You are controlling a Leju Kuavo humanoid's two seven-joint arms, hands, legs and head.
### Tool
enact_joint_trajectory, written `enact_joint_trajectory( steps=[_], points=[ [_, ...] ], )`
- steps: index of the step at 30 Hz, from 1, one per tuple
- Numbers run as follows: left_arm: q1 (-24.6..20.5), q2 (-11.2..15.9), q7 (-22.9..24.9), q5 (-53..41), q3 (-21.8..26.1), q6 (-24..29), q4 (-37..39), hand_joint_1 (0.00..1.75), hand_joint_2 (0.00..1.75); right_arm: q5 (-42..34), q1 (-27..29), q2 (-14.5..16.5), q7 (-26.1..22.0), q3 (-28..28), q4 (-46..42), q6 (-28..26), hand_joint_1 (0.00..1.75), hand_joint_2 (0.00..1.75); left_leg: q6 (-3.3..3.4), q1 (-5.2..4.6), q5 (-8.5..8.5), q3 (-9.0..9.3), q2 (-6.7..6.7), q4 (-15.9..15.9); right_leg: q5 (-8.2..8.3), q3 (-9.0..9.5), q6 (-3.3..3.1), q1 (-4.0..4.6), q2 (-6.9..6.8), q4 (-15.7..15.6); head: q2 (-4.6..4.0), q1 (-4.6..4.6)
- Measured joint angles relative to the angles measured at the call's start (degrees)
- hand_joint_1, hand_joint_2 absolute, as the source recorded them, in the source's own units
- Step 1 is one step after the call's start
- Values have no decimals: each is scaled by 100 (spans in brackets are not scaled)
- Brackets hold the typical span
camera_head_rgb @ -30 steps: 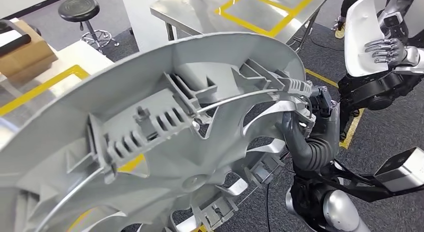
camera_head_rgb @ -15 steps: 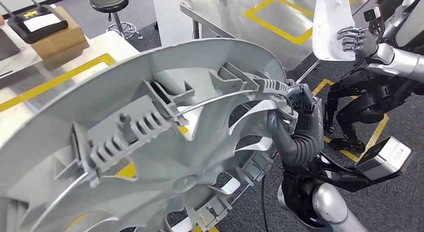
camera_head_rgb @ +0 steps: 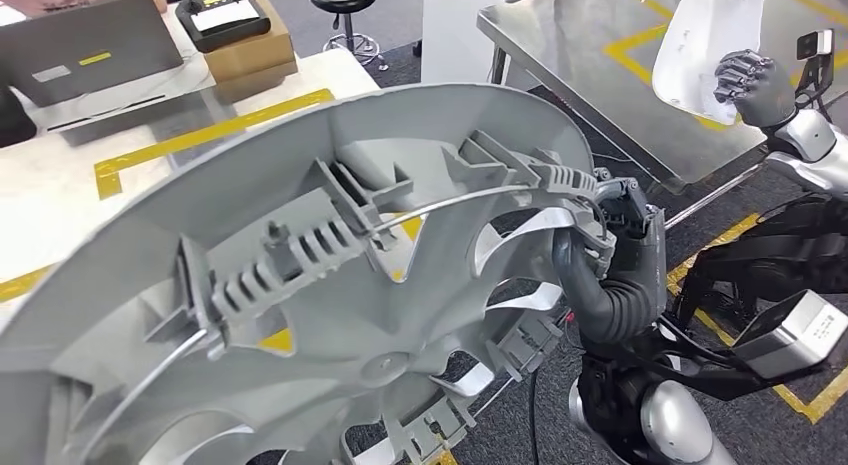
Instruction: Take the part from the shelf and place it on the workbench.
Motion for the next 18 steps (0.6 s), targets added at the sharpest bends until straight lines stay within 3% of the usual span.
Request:
enact_joint_trajectory(
  steps=[1,2,4,5,7,8,9,11,13,14,16,18],
  points=[
    [10,-4,5,-1,-3,-1,0,0,0,-2,-3,-1,7,1,2,2,162,175,-25,-5,3,-20,37,1,24,33,10,-7,-77,-74,0,11],
    [18,-7,9,-2,-5,-1,0,0,0,-1,-1,0,14,1,2,4,162,175,-48,-22,-48,-56,189,52,64,67,13,-14,-146,-160,0,-3],
    [16,-8,18,-3,-9,0,0,0,0,-2,7,-1,21,1,2,8,162,175,-87,-32,-333,-244,585,460,136,116,15,-30,-295,-283,0,-53],
    [11,-8,21,-4,-9,0,0,0,0,-2,18,-2,24,1,5,8,162,175,-124,-14,-518,-393,700,790,144,121,4,-30,-366,-300,0,-84],
    [11,-10,24,-5,-11,-1,0,0,0,-3,38,-4,25,2,24,8,162,175,-204,53,-713,-613,709,1315,135,117,15,-42,-531,-290,0,-140],
    [15,-12,24,-5,-12,-1,0,0,0,-3,48,-4,25,3,36,8,162,175,-245,83,-668,-598,711,1329,124,117,31,-52,-609,-278,0,-167],
    [18,-13,24,-5,-14,-1,0,0,0,-3,52,-4,25,3,43,8,162,175,-283,108,-534,-472,740,1130,107,116,56,-67,-679,-257,0,-189],
    [16,-14,24,-6,-15,-1,-1,0,0,-3,54,-4,25,4,48,8,162,175,-322,125,-245,-49,973,423,50,112,135,-83,-793,-188,0,-239],
    [13,-18,24,-8,-16,-1,-1,0,0,-1,51,-5,26,5,47,12,162,175,-248,100,-152,175,1176,9,-4,111,216,-74,-872,-118,0,-258],
    [14,-20,24,-9,-17,-1,-1,0,0,-1,50,-6,27,7,47,14,162,175,-182,77,-171,171,1190,-6,-16,112,242,-68,-905,-106,0,-252],
    [16,-17,24,-9,-18,-1,0,0,0,-1,48,-7,27,8,48,16,162,175,-77,64,-153,153,1084,-22,-43,121,291,-94,-932,-95,0,-227],
    [8,-10,24,-9,-18,-1,0,0,0,1,54,-10,27,7,46,16,162,175,-2,68,-130,152,957,-36,-225,52,346,-128,-725,107,0,-210]
  ],
)
